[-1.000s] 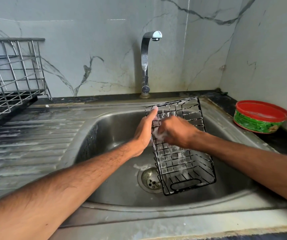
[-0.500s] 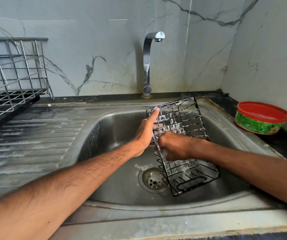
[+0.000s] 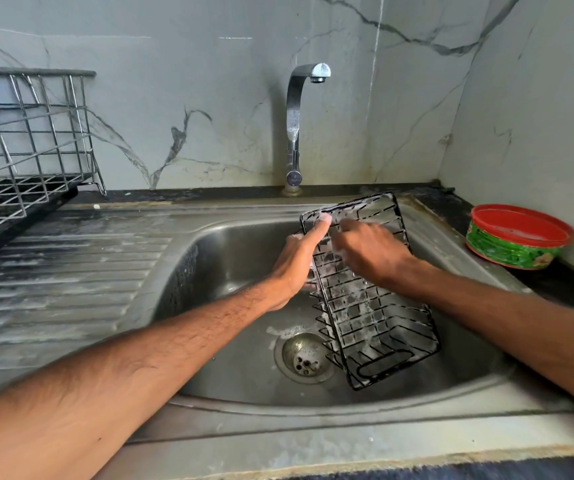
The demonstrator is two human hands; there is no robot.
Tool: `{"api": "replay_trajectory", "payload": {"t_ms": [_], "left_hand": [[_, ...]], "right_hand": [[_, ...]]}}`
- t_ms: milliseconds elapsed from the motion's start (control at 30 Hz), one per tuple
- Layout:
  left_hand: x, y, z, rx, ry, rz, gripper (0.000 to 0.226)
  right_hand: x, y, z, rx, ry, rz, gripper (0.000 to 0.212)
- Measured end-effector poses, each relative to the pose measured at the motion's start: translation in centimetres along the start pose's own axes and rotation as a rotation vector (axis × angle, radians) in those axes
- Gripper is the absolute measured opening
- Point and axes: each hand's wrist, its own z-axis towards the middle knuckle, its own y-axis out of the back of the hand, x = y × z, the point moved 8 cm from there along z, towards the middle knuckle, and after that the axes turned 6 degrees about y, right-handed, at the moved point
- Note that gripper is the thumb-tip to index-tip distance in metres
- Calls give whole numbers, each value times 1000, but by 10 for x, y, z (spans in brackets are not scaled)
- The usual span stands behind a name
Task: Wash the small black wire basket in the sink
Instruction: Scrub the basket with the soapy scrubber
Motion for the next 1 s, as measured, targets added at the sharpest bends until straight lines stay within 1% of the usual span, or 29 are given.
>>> {"api": "replay_trajectory", "payload": {"t_ms": [67, 167, 200, 233, 267, 300, 367, 467, 533, 567, 600, 633, 733, 767, 833, 900, 933, 1000], "left_hand": [[2, 4, -2, 0, 38, -33, 67], [8, 9, 2, -11, 73, -38, 67], [9, 8, 4, -5, 69, -21, 68], [8, 7, 4, 11, 63, -5, 71], [7, 6, 3, 24, 49, -5, 77], [6, 5, 2, 33, 30, 7, 82], [11, 7, 8, 15, 7, 37, 91], [20, 6, 16, 22, 18, 79, 119], [19, 6, 15, 5, 16, 79, 135], [18, 7, 14, 0, 22, 80, 140], [18, 8, 13, -3, 30, 75, 141], [17, 9, 12, -10, 40, 67, 137], [13, 11, 10, -11, 20, 25, 101], [13, 10, 11, 3, 15, 13, 94], [15, 8, 13, 28, 17, -5, 92], [16, 9, 14, 33, 24, -28, 90], [17, 10, 15, 35, 28, -41, 90], [18, 12, 17, 36, 15, -73, 91]], "right_hand": [[15, -20, -1, 129, 48, 133, 16], [40, -36, -9, 336, 168, 287, 41], [42, -39, -11, 388, 187, 306, 41], [40, -38, -12, 390, 198, 303, 33], [35, -36, -10, 356, 194, 270, 22], [26, -31, -6, 291, 174, 247, 17], [5, -16, 2, 131, 98, 142, 15], [-24, 8, 4, -48, -22, 1, 6], [-33, 12, 1, -55, -87, -35, 3], [-31, 9, 1, -31, -99, -61, 8], [-26, 2, 0, 1, -101, -69, 13], [-19, -6, -1, 56, -102, -40, 15], [7, -37, -10, 311, -80, 98, 10], [14, -45, -15, 377, -54, 121, 11], [22, -54, -24, 459, 4, 157, 15], [24, -57, -28, 488, 51, 206, 17], [23, -56, -25, 469, 67, 229, 17], [19, -44, -13, 343, 70, 270, 16]]}}
